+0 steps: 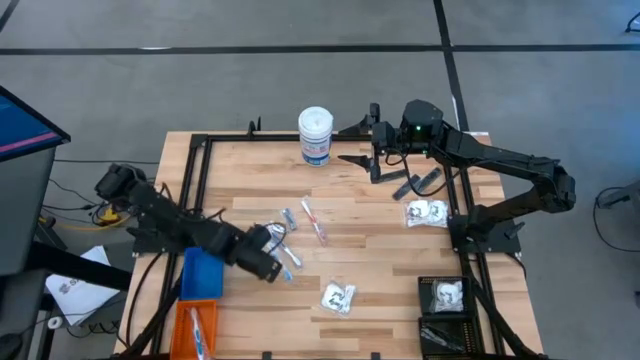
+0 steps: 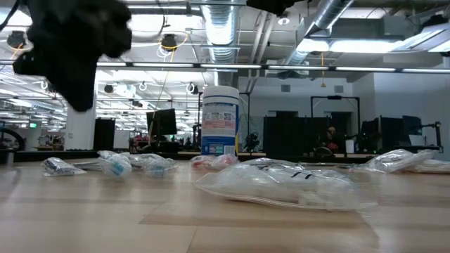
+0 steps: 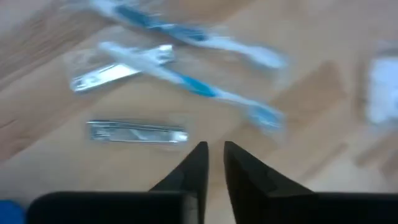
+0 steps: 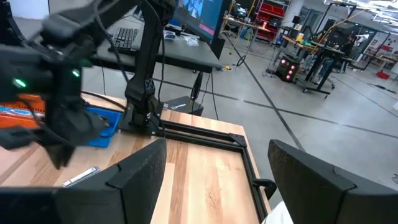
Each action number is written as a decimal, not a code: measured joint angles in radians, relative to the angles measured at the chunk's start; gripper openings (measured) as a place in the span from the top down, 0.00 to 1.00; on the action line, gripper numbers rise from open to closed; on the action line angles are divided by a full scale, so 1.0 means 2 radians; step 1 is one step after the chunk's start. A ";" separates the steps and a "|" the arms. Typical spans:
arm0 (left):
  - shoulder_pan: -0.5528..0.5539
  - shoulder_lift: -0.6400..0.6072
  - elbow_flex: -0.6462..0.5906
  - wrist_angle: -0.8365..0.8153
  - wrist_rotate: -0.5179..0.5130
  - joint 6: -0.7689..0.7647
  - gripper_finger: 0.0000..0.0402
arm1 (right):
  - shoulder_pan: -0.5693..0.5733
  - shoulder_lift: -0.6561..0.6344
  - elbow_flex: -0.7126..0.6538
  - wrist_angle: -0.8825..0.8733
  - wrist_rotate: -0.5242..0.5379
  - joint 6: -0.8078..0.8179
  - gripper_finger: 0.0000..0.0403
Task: Pick & Place Travel size toiletries
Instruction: Put the blue toothbrush into the orange bin
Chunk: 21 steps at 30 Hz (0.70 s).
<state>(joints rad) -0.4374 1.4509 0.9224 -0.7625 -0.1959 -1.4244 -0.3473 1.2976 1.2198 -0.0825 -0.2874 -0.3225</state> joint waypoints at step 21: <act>0.044 0.008 -0.045 0.165 0.024 0.607 0.54 | 0.000 0.000 0.000 0.001 0.000 -0.001 0.31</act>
<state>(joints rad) -0.3489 1.4670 0.8320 -0.4331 -0.1472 -0.2112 -0.3473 1.2976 1.2198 -0.0797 -0.2874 -0.3244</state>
